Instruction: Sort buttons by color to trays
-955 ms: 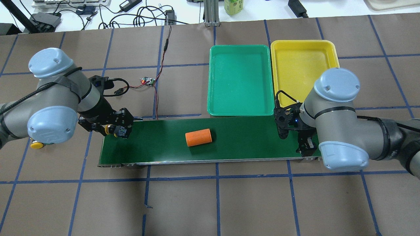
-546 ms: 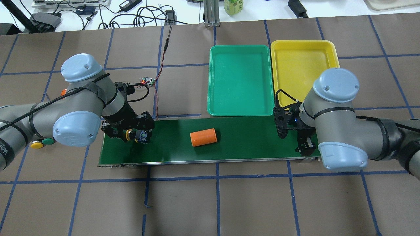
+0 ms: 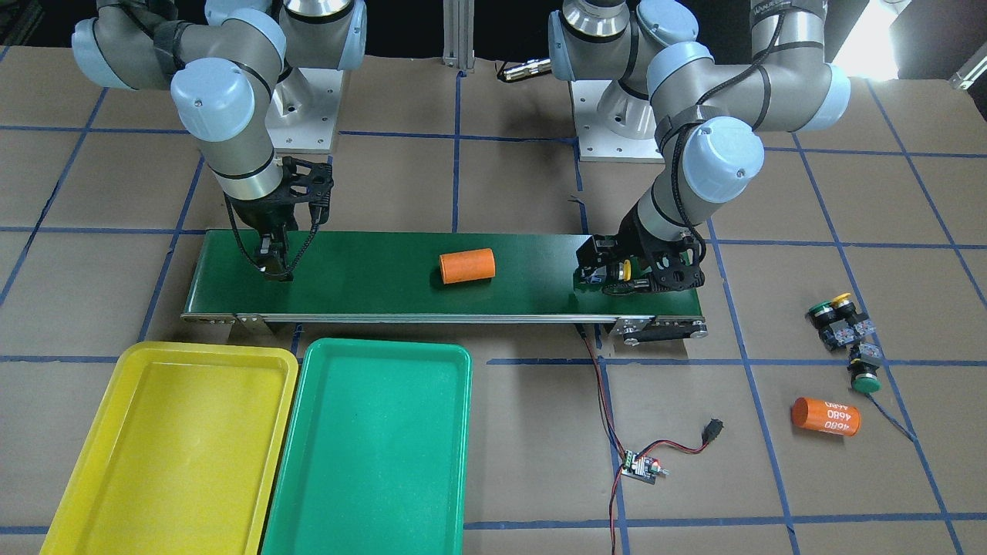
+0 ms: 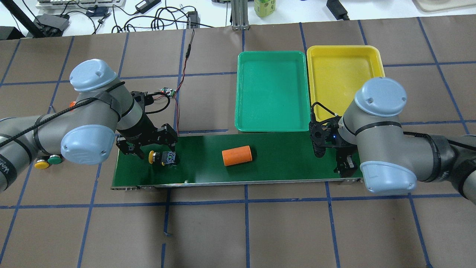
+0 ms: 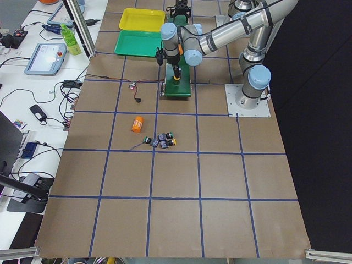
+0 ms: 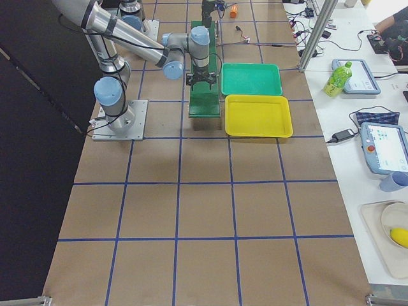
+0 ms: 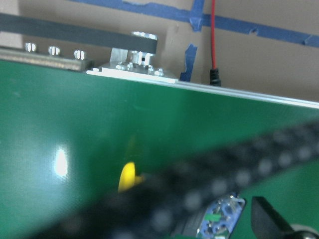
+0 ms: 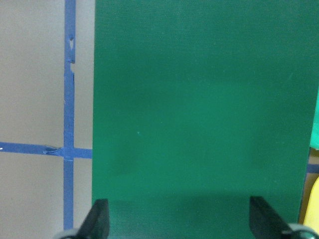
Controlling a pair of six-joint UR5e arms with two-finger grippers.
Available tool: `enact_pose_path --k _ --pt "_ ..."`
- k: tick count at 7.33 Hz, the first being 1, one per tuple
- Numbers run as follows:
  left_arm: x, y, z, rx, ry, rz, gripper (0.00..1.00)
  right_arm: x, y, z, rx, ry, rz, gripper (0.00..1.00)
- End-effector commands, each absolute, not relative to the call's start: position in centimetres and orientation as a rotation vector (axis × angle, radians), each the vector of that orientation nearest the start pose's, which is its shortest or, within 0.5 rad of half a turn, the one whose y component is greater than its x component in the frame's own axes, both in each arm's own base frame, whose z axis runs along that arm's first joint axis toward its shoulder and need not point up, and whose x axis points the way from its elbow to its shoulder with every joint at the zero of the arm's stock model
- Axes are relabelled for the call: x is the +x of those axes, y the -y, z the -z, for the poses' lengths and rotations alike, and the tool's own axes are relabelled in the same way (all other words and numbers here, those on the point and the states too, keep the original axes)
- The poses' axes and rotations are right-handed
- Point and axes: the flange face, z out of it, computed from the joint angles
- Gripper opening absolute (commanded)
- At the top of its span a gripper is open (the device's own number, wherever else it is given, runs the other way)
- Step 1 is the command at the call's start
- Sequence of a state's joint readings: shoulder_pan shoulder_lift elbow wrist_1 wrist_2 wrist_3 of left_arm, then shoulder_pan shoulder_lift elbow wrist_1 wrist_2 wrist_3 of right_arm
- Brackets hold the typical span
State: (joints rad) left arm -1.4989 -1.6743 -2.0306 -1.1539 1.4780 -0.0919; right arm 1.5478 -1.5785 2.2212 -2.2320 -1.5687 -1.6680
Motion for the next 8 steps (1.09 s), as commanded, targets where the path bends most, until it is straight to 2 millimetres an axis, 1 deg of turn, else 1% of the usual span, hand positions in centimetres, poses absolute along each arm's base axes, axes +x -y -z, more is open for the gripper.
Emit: enact_pose_path --k 1,2,3,4,5,6,7,8 --pt "-7.8 51.1 -29.7 -0.315 -3.211 -0.106 1.0 12.4 41.5 -25.5 -2.31 -2.146 0.023 1.0" --pt "-3.5 54.9 -30.3 -0.31 -3.213 -0.058 1.0 12.4 41.5 -25.4 -2.308 -2.147 0.021 1.0" --pt "1.2 58.2 -29.3 -0.184 -3.219 -0.047 1.0 12.4 41.5 -25.4 -2.313 -2.142 0.021 1.0" --pt "5.5 61.3 -28.8 -0.099 -3.216 -0.023 1.0 12.4 41.6 -25.2 -2.306 -2.142 0.015 1.0" --pt "7.3 64.1 -28.7 -0.026 -3.212 0.012 1.0 12.4 41.5 -25.1 -2.305 -2.141 0.013 1.0" --pt "9.3 66.6 -27.1 0.081 -3.176 -0.007 1.0 12.4 41.5 -25.1 -2.309 -2.138 0.013 1.0" --pt "12.2 68.3 -25.3 0.11 -3.106 -0.06 1.0 12.4 41.6 -25.1 -2.309 -2.138 0.013 1.0" --pt "15.0 68.4 -23.4 0.235 -3.111 -0.1 1.0 12.4 41.7 -24.8 -2.304 -2.134 0.005 1.0"
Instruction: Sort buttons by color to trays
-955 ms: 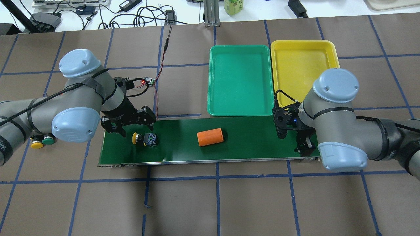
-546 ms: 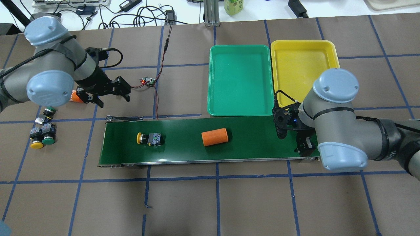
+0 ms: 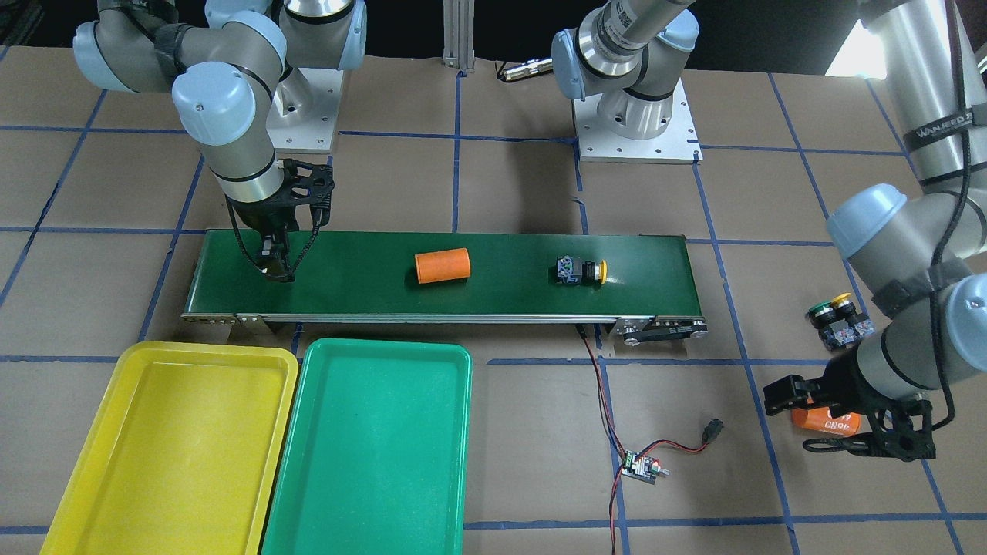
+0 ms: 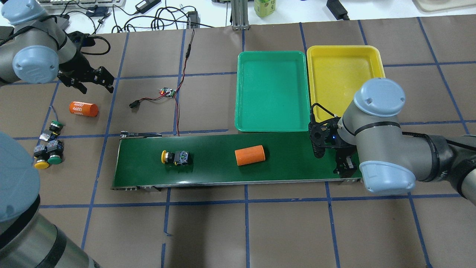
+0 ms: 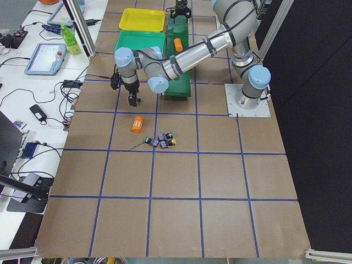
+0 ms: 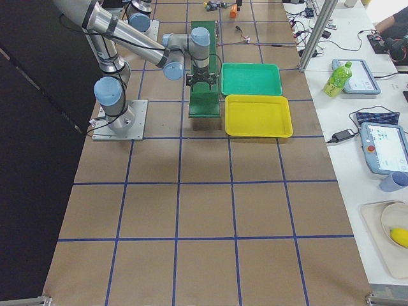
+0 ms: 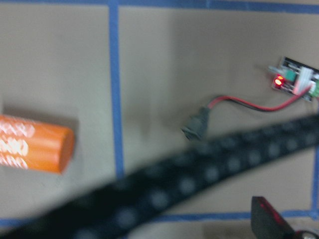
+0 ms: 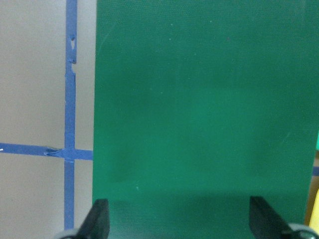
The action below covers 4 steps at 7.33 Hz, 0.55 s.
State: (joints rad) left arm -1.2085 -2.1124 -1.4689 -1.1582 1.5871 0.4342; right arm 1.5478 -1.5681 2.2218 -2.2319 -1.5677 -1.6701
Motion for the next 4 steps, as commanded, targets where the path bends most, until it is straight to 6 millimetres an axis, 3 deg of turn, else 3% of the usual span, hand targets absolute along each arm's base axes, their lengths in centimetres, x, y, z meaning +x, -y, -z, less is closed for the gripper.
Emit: enact_pose_path --k 1,2,4 --pt "17.1 68.3 -22.6 0.308 -3.109 -0.111 1.0 12.4 41.7 -24.7 -2.305 -2.132 0.004 1.0" --pt "17.7 68.5 -22.8 0.336 -3.104 -0.103 1.0 12.4 41.7 -24.7 -2.308 -2.131 0.005 1.0" --pt "17.7 68.0 -21.0 0.368 -3.119 -0.145 1.0 12.4 41.7 -24.7 -2.307 -2.13 0.002 1.0"
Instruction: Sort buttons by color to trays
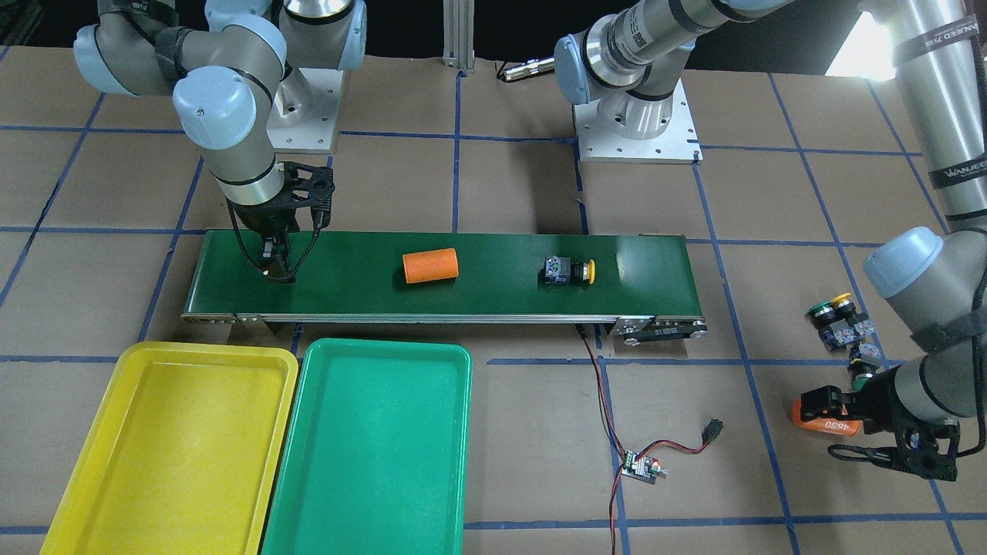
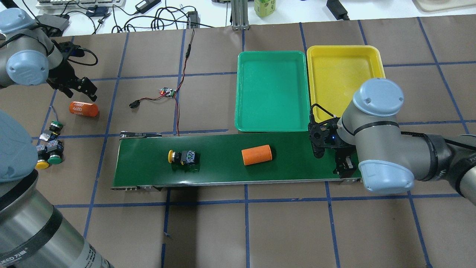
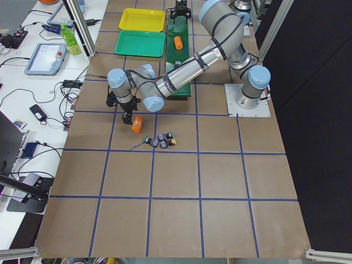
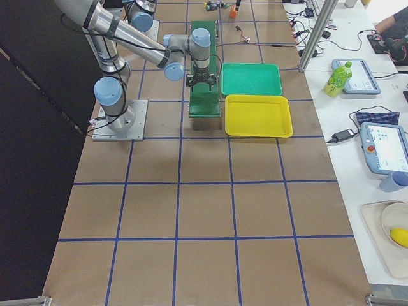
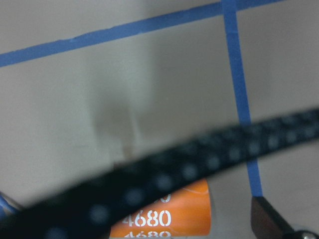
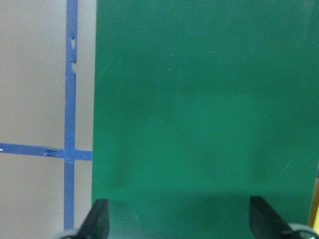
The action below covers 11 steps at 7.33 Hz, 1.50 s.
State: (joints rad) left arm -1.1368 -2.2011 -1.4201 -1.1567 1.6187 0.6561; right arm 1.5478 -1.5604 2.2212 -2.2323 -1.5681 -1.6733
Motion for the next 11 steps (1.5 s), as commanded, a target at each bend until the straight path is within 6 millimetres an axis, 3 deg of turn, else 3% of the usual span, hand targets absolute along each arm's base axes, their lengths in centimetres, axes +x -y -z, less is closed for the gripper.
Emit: enact_pose_path --k 1,3,4,7,9,10,11 --pt "18.4 67.8 -20.7 0.355 -3.13 -0.148 1.0 12.4 41.7 -24.8 -2.308 -2.131 0.003 1.0" --pt "19.8 67.9 -21.0 0.392 -3.122 -0.131 1.0 12.4 41.8 -24.8 -2.31 -2.133 0.007 1.0" --pt "19.6 67.5 -20.1 0.387 -3.134 -0.156 1.0 12.4 41.8 -24.8 -2.31 -2.133 0.007 1.0" --pt "19.5 67.4 -19.9 0.397 -3.14 -0.161 1.0 12.4 41.8 -24.8 -2.309 -2.132 0.008 1.0" --pt "19.6 67.5 -17.9 0.392 -3.147 -0.194 1.0 12.4 41.8 -24.8 -2.309 -2.132 0.008 1.0" --pt "19.6 67.5 -17.9 0.402 -3.144 -0.198 0.88 12.4 41.8 -24.8 -2.309 -2.132 0.008 1.0" --pt "19.7 67.2 -18.9 0.387 -3.136 -0.202 0.53 12.4 41.8 -24.7 -2.307 -2.13 0.004 1.0"
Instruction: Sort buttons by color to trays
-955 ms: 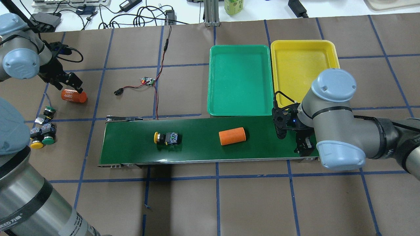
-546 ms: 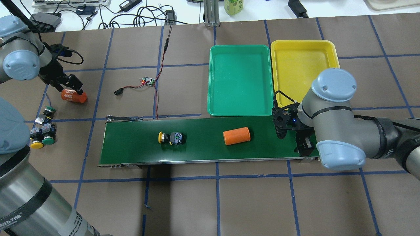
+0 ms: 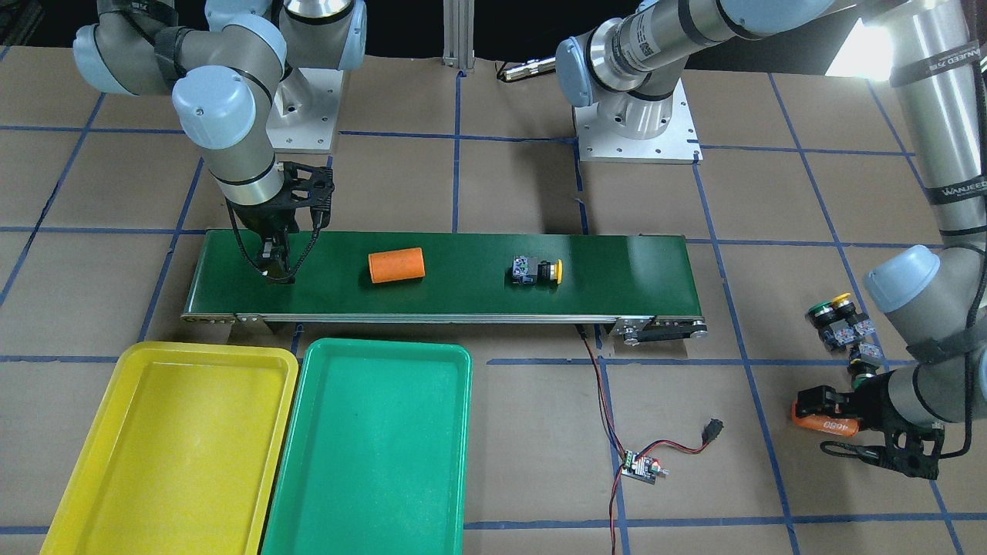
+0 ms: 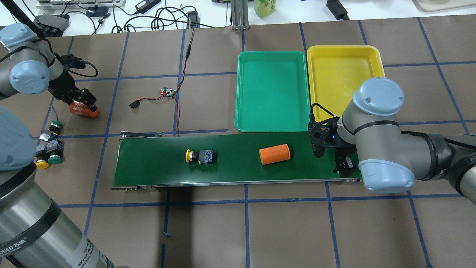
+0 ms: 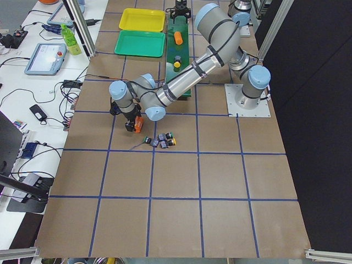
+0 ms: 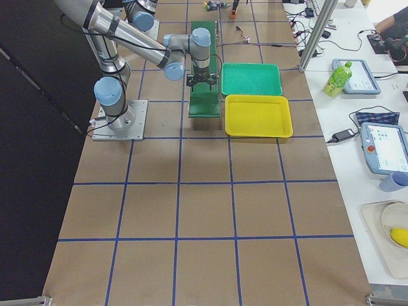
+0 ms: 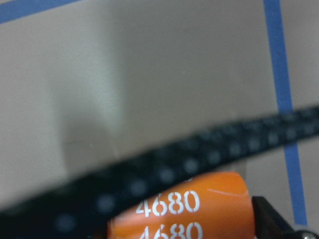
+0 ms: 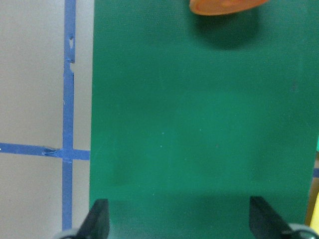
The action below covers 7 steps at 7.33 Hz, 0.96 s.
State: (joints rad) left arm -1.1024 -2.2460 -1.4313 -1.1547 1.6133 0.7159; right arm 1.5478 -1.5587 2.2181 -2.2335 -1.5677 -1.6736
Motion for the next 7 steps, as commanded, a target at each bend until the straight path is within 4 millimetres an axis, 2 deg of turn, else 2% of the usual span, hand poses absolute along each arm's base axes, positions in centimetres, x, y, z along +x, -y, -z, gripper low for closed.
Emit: enact_pose_path --k 1,2,3,4,5,6,7 --pt "19.0 66.5 -20.1 0.334 -3.152 -0.247 0.27 12.4 41.9 -24.7 -2.308 -2.131 0.007 1.0" --pt "17.2 64.9 -22.4 0.269 -3.169 -0.304 0.16 12.4 41.9 -24.7 -2.308 -2.131 0.007 1.0" --pt "15.1 61.8 -25.6 0.265 -3.196 -0.346 0.16 12.4 41.9 -24.7 -2.306 -2.132 0.005 1.0" --pt "12.4 58.6 -27.7 0.155 -3.233 -0.353 0.16 12.4 41.9 -24.7 -2.306 -2.132 0.005 1.0" --pt "7.7 55.0 -28.8 0.094 -3.249 -0.361 0.16 12.4 41.9 -24.7 -2.307 -2.133 0.007 1.0" --pt "2.0 51.5 -29.2 0.054 -3.229 -0.376 0.16 12.4 41.9 -24.7 -2.307 -2.133 0.007 1.0" --pt "-3.4 49.0 -29.8 0.004 -3.202 -0.376 0.16 12.4 41.9 -24.7 -2.307 -2.133 0.007 1.0"
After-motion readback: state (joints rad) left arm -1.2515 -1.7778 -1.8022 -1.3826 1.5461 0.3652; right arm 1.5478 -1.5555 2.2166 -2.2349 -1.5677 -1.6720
